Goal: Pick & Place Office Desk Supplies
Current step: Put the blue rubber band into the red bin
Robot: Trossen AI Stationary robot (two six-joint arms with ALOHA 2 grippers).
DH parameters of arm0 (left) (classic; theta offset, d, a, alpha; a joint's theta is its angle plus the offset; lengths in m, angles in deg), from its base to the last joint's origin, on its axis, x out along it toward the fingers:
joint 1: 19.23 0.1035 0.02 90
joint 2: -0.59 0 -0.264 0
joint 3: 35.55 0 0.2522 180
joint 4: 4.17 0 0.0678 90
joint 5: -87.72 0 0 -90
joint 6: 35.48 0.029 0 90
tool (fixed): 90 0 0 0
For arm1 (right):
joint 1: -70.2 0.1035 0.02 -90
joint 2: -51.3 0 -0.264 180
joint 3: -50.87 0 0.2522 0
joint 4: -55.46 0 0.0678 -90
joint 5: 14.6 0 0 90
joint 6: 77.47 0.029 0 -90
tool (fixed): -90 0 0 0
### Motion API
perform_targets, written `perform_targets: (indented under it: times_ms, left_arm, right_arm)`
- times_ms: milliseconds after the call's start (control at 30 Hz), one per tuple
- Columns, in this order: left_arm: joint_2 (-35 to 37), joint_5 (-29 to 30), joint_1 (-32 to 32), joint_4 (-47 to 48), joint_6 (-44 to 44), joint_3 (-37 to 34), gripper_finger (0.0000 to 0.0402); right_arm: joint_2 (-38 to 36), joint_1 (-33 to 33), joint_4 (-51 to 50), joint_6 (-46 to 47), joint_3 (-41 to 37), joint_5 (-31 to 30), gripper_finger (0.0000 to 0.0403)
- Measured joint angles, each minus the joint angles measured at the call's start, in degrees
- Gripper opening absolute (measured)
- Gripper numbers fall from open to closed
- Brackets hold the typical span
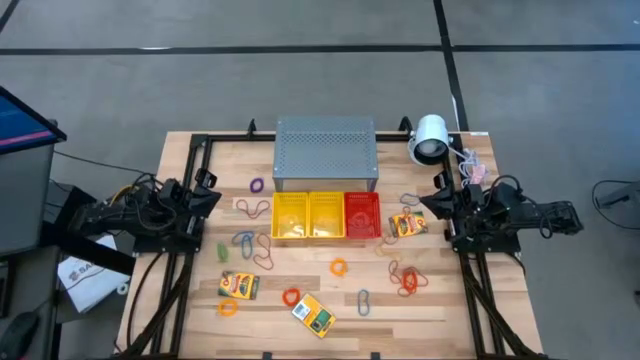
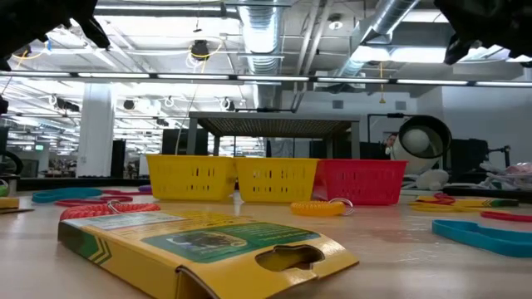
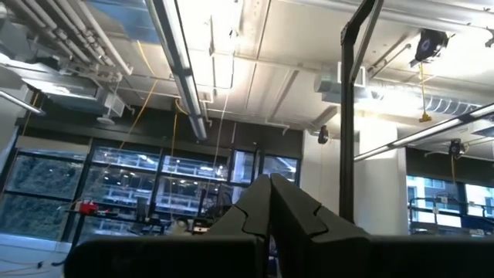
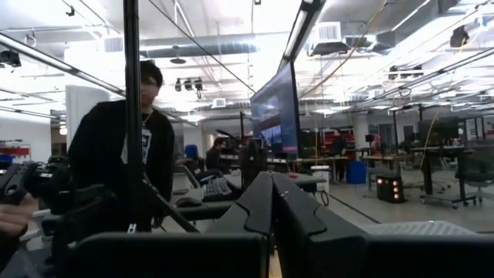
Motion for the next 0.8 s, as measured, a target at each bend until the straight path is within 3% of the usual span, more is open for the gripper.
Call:
perform_targets:
  times_ms: [233,467,600,800]
  left_arm:
    - [-1.5,1.1,0.0,0.7,3.3,0.0,0.0]
    - [-11.9,1.5,0.0,0.7,5.9,0.7,0.0021]
    - [-19.1,2.8,0.0,0.4,7.1,4.3,0.0041]
    - [-27.8,2.9,0.0,0.4,8.3,11.3,0.0065]
  right_arm:
    - [0.0,-0.4,0.5,-0.1,0.0,-0.5,0.0]
    - [0.6,-1.4,3.1,-6.9,0.0,-0.6,0.0]
    - [4.4,-2.3,6.2,-7.0,0.0,-1.1,0.0]
    - [16.3,-5.0,17.1,-5.7,0.3,-1.1,0.0]
